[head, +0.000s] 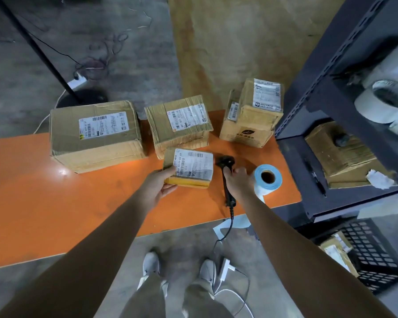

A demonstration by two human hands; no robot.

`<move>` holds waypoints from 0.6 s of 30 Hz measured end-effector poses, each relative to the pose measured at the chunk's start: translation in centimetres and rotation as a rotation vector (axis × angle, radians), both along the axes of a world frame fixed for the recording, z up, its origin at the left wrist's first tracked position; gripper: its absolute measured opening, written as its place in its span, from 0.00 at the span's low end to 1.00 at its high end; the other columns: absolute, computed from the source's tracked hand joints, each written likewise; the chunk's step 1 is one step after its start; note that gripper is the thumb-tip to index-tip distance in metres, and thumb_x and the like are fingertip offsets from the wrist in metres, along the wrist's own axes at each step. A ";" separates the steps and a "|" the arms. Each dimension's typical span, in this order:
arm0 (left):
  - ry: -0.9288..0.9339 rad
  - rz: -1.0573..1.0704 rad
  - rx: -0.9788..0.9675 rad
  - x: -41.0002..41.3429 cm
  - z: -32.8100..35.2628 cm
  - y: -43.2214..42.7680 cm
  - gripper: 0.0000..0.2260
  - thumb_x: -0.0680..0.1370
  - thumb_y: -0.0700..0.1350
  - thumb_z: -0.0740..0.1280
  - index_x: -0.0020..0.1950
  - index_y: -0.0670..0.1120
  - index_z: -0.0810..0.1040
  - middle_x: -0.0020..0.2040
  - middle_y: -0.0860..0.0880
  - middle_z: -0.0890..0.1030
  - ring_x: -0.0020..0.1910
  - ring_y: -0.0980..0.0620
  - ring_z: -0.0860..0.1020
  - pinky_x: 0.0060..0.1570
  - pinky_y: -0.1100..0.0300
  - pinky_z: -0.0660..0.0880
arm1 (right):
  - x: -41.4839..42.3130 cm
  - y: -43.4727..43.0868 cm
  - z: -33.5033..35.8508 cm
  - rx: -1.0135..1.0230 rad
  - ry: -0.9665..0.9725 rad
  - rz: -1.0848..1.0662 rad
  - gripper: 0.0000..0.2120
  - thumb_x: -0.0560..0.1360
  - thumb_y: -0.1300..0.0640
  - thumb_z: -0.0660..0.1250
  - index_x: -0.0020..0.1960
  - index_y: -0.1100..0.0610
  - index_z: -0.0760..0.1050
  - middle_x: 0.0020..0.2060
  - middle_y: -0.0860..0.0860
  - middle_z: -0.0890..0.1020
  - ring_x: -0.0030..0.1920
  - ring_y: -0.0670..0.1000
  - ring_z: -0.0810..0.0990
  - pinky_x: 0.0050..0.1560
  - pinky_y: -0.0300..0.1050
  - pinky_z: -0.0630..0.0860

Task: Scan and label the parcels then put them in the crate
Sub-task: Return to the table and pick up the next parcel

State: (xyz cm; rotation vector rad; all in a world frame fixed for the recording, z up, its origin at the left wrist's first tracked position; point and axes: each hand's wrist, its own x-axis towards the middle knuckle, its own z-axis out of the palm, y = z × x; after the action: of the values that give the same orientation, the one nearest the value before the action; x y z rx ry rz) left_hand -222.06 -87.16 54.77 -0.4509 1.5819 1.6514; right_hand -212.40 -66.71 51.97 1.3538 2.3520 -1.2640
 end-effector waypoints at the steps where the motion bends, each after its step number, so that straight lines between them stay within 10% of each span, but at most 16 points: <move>1: 0.005 0.026 -0.002 0.0 0.1 -0.3 0.05 0.78 0.44 0.70 0.51 0.44 0.78 0.49 0.46 0.82 0.50 0.48 0.81 0.57 0.53 0.77 | -0.2 -0.1 -0.3 -0.054 -0.021 0.024 0.25 0.81 0.41 0.56 0.68 0.60 0.65 0.53 0.57 0.76 0.50 0.58 0.75 0.46 0.47 0.68; 9: 0.135 0.038 -0.186 -0.8 2.1 -2.6 0.16 0.78 0.55 0.68 0.59 0.47 0.75 0.57 0.48 0.77 0.58 0.47 0.76 0.53 0.51 0.75 | -1.0 -0.9 0.9 -0.219 0.134 -0.092 0.18 0.81 0.45 0.58 0.45 0.59 0.73 0.33 0.55 0.76 0.32 0.55 0.77 0.40 0.58 0.81; 18: 0.176 0.048 -0.063 -4.3 6.2 -2.3 0.19 0.79 0.47 0.67 0.66 0.36 0.73 0.58 0.40 0.76 0.54 0.45 0.76 0.51 0.54 0.78 | -1.5 -3.6 13.2 -0.220 0.353 -0.126 0.17 0.79 0.44 0.62 0.47 0.59 0.73 0.34 0.54 0.75 0.32 0.53 0.79 0.31 0.49 0.80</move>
State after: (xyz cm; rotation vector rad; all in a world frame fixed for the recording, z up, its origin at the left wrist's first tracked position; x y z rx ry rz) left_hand -226.40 -89.47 61.01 -0.3867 1.7686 1.7205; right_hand -213.85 -70.32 65.21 1.3162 2.2730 -1.8729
